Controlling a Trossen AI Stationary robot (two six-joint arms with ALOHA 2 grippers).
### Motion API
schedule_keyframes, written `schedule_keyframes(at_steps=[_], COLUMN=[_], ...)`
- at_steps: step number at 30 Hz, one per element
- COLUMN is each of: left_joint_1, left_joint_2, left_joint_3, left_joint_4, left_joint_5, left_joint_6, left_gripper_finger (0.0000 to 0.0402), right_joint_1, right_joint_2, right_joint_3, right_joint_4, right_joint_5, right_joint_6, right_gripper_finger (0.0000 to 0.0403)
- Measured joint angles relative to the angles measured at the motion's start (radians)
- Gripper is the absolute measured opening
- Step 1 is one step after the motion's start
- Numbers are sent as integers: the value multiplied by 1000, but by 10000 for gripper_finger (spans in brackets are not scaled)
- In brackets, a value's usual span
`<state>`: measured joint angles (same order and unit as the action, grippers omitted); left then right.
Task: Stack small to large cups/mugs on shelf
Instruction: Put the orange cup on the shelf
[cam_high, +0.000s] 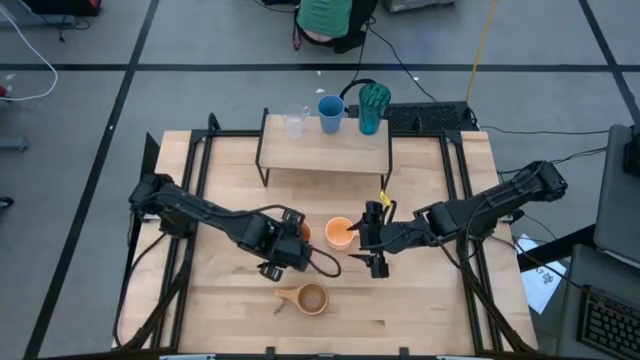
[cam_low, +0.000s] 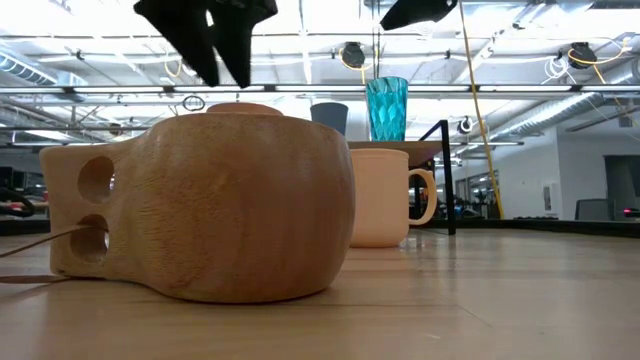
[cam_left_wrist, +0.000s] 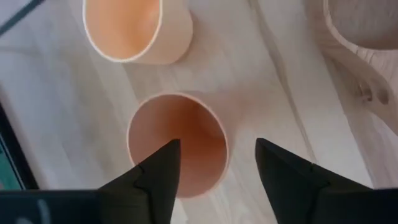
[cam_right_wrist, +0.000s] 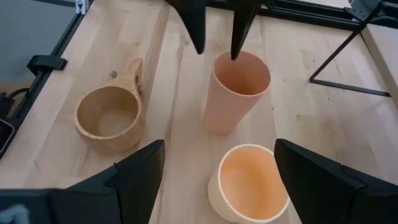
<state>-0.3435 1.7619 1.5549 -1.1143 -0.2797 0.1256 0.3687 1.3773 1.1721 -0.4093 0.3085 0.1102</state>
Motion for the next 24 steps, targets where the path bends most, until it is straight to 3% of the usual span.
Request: schedule_keyframes(at_steps=[7, 15, 21, 24], left_joint_1=[23, 40, 31, 31], left_joint_2=[0, 0, 0, -5], left_joint_3=[-67, -122, -128, -117], left_joint_4=[23, 105, 121, 122], left_joint_5=[43, 36, 45, 47], left_joint_6=[25, 64, 118, 116], left_gripper_finger=[136, 83, 12, 11], right_joint_1=[37, 60, 60, 60], right_joint_2=[0, 0, 0, 0], right_joint_3=[0, 0, 0, 0], right_joint_4=[0, 0, 0, -1], right_joint_5=[0, 2, 3, 3], right_joint_6=[1, 1, 8, 8], right_gripper_finger=[292, 292, 292, 292])
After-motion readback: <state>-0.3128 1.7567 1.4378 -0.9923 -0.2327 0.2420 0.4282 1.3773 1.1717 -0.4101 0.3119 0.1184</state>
